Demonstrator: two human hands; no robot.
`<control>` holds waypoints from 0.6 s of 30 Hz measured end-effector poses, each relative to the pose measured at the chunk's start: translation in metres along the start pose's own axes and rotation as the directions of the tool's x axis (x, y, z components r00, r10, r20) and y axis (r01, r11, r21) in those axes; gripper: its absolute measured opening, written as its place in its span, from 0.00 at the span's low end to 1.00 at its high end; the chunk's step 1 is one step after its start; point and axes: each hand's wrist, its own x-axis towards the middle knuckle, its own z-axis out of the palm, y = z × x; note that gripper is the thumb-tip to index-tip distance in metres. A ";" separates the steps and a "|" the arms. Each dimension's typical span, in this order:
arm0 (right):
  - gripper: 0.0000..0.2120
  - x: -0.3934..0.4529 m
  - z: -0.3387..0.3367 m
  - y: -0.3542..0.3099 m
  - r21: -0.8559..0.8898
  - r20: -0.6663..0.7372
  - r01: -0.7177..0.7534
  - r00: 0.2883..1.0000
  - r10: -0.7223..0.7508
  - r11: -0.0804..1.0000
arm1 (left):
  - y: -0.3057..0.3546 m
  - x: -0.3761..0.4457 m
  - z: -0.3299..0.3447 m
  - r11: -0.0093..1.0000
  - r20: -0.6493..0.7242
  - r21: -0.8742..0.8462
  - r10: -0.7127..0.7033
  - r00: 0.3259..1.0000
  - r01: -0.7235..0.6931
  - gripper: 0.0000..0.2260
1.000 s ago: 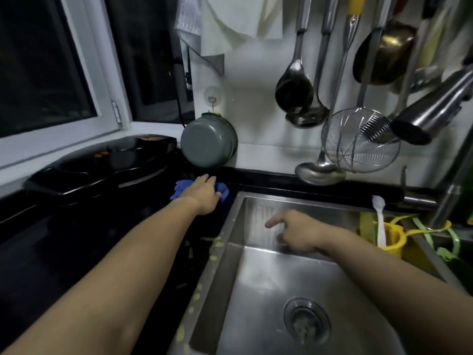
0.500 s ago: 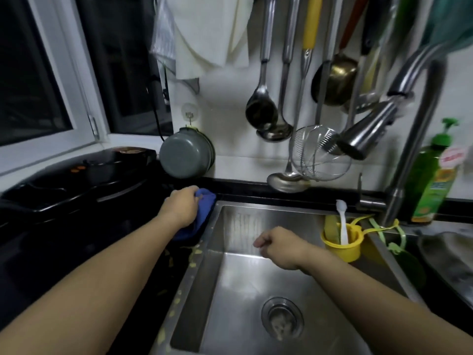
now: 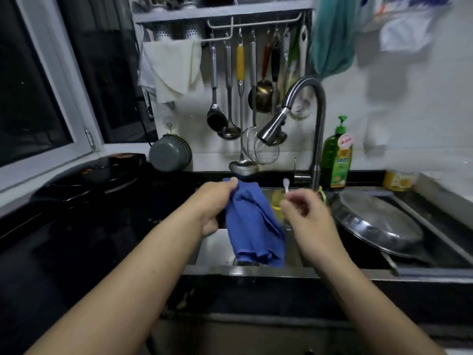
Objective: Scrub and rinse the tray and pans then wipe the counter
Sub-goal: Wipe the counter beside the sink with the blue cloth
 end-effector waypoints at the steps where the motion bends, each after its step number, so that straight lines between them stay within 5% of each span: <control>1: 0.10 -0.013 -0.001 -0.006 0.029 0.179 0.018 0.984 -0.023 0.999 | -0.003 -0.008 0.007 1.000 0.000 -0.010 -0.003 1.000 0.003 0.12; 2: 0.15 -0.025 -0.002 -0.011 -0.022 0.339 0.030 0.941 -0.020 0.999 | -0.006 -0.017 0.013 1.000 -0.005 -0.025 -0.001 1.000 0.001 0.12; 4: 0.27 -0.034 -0.001 -0.010 -0.114 0.417 0.039 0.909 0.012 0.993 | -0.008 -0.031 0.023 0.996 -0.019 -0.084 -0.007 1.000 0.006 0.13; 8: 0.32 -0.028 -0.014 -0.017 0.317 0.427 -0.400 0.870 0.247 0.860 | -0.008 -0.048 0.027 0.934 0.013 -0.341 -0.106 0.994 0.104 0.13; 12: 0.23 -0.014 -0.023 -0.028 0.567 0.467 -0.580 0.811 0.352 0.585 | -0.014 -0.053 0.015 0.889 0.196 -0.422 -0.102 0.975 0.178 0.10; 15: 0.24 -0.001 -0.041 -0.033 0.713 0.451 -0.579 0.810 0.374 0.395 | -0.024 -0.056 -0.001 0.932 0.324 -0.331 -0.032 0.945 0.145 0.14; 18: 0.29 0.010 -0.058 -0.037 0.737 0.366 -0.526 0.838 0.404 0.424 | -0.038 -0.058 -0.022 0.997 0.514 -0.071 0.016 0.858 0.024 0.25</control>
